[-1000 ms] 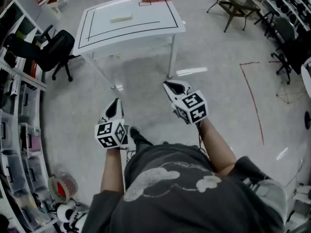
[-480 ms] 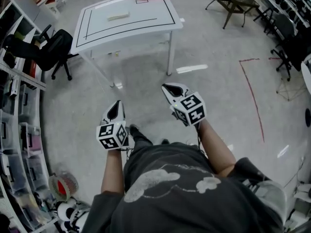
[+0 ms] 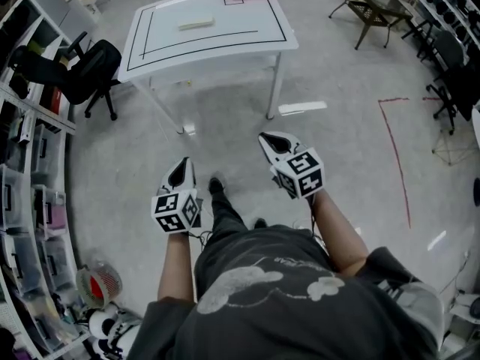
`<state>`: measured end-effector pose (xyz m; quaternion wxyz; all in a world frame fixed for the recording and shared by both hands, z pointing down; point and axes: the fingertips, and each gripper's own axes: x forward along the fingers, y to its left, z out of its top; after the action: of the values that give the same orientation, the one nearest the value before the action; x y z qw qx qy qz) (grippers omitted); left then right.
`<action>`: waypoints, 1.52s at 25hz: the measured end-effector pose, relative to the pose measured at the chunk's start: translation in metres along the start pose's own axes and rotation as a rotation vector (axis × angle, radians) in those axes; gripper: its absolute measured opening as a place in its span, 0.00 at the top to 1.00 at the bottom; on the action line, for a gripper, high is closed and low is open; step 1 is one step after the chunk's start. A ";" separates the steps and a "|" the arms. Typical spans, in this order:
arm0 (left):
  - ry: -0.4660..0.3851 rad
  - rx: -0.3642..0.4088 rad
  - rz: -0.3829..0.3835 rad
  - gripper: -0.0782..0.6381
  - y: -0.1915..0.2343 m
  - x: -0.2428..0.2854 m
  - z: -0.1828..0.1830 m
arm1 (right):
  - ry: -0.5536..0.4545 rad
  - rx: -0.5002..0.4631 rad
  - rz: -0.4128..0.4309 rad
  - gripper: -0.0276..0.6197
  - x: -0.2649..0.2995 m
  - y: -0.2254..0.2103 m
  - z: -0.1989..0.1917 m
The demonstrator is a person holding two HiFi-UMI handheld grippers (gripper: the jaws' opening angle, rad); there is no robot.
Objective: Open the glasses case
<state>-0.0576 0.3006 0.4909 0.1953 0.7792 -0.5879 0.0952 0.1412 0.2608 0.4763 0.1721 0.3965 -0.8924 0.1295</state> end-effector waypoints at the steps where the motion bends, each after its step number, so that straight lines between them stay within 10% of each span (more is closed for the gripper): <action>1: 0.003 -0.002 -0.002 0.89 0.007 0.006 0.002 | 0.005 0.001 -0.005 0.96 0.007 -0.002 0.001; 19: 0.003 0.011 -0.142 0.89 0.134 0.193 0.123 | 0.023 0.054 -0.158 0.95 0.183 -0.088 0.101; 38: 0.032 0.051 -0.229 0.89 0.206 0.288 0.173 | 0.006 0.088 -0.267 0.95 0.288 -0.139 0.153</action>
<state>-0.1841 -0.0720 0.4826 0.1945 0.8443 -0.4893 0.0998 0.0340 -0.0767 0.4681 0.1731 0.5186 -0.8246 0.1456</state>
